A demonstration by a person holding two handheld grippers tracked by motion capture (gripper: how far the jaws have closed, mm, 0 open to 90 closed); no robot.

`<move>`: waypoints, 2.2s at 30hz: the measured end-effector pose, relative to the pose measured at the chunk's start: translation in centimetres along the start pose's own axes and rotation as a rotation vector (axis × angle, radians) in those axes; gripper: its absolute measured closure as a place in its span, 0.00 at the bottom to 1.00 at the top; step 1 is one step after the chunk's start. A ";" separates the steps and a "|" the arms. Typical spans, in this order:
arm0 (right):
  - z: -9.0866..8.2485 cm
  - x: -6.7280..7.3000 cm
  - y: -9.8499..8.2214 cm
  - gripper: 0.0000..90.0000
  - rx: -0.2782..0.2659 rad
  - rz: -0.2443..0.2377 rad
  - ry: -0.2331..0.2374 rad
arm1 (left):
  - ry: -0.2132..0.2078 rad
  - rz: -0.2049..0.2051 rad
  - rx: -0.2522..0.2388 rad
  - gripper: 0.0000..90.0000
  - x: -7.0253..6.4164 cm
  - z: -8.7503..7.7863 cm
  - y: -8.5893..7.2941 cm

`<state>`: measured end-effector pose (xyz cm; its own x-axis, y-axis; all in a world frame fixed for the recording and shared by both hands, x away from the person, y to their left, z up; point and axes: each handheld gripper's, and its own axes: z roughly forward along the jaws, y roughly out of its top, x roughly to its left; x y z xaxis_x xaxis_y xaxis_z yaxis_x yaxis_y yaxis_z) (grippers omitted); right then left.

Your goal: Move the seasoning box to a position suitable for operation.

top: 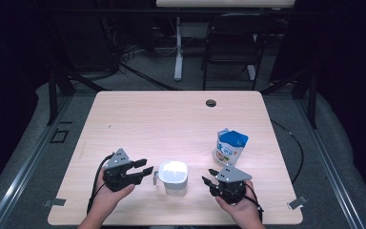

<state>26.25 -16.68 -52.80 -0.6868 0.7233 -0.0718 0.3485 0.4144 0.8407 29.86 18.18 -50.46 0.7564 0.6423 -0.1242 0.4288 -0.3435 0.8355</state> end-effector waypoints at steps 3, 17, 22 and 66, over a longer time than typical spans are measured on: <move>0.1 -0.1 0.4 0.76 0.004 -0.001 0.012 | 0.007 0.014 0.012 0.68 0.0 0.2 0.7; 0.0 -0.6 3.5 0.90 -0.014 -0.004 0.035 | -0.029 0.036 0.012 0.88 -0.1 0.5 3.1; 0.1 -0.7 4.1 0.98 -0.007 0.002 0.051 | -0.048 0.034 0.017 0.94 -0.4 0.7 3.9; -0.1 0.8 5.1 1.00 0.004 -0.044 0.091 | -0.068 0.130 0.128 1.00 -2.9 1.4 3.7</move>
<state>27.45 -14.08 -48.57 -0.7566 0.6512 -0.0590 0.3193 0.4468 0.8357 29.96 14.06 -47.78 0.8390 0.5409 -0.0592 0.3818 -0.5076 0.7724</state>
